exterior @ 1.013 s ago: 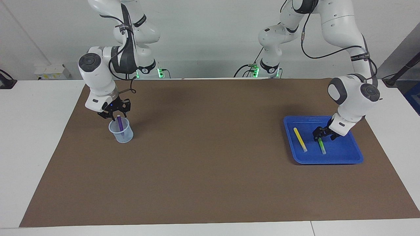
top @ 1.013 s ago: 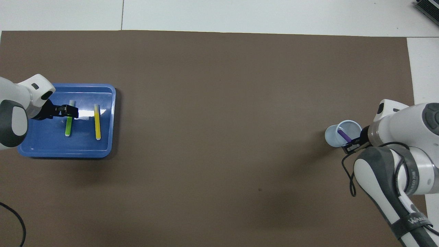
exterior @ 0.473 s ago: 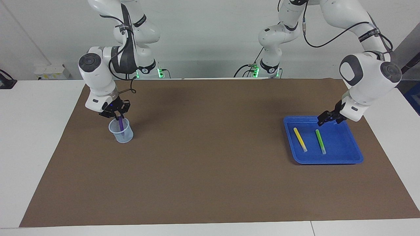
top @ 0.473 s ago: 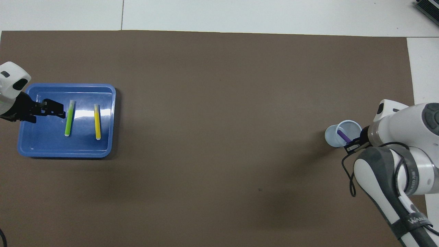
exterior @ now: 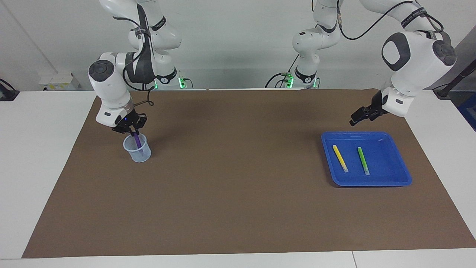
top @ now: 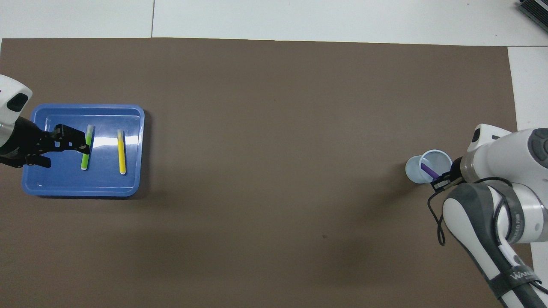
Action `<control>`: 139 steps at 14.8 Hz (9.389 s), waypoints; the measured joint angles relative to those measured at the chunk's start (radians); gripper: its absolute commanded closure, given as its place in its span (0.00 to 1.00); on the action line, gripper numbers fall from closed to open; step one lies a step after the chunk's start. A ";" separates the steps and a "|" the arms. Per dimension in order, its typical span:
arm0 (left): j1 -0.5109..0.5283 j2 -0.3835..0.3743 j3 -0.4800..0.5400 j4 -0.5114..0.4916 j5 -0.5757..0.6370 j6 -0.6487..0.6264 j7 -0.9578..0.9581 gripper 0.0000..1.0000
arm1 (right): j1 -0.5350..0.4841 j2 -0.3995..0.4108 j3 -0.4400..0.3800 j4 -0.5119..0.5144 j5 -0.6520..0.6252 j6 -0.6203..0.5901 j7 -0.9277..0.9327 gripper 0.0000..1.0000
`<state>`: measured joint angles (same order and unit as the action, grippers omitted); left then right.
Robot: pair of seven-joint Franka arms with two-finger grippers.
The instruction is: Right arm passes pens to left for tray arrangement
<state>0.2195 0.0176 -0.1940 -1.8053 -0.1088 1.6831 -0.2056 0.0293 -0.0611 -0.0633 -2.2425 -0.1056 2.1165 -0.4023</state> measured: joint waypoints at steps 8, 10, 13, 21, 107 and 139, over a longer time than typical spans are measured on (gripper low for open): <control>-0.032 -0.131 -0.079 0.004 -0.122 -0.132 -0.296 0.00 | 0.001 -0.001 0.002 0.082 -0.005 -0.145 -0.001 1.00; -0.033 -0.137 -0.123 0.004 -0.149 -0.132 -0.386 0.00 | 0.002 -0.004 0.003 0.111 -0.009 -0.182 -0.003 1.00; -0.033 -0.140 -0.171 0.004 -0.204 -0.131 -0.536 0.00 | 0.002 -0.009 0.003 0.160 -0.023 -0.248 -0.021 1.00; -0.047 -0.141 -0.222 0.001 -0.311 -0.093 -0.846 0.00 | 0.002 -0.028 0.003 0.330 -0.023 -0.440 -0.069 1.00; -0.551 -0.132 -0.208 -0.094 -0.208 0.597 -1.770 1.00 | 0.049 -0.046 0.251 0.348 1.032 -0.307 -0.217 0.62; 0.201 -0.157 -0.184 -0.178 -0.036 0.130 -0.030 1.00 | -0.114 -0.052 0.226 0.503 0.440 -0.341 -0.053 0.00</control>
<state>0.4202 -0.1393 -0.3775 -1.9838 -0.1451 1.8129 -0.2355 -0.0845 -0.1126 0.1622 -1.7394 0.3343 1.7751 -0.4552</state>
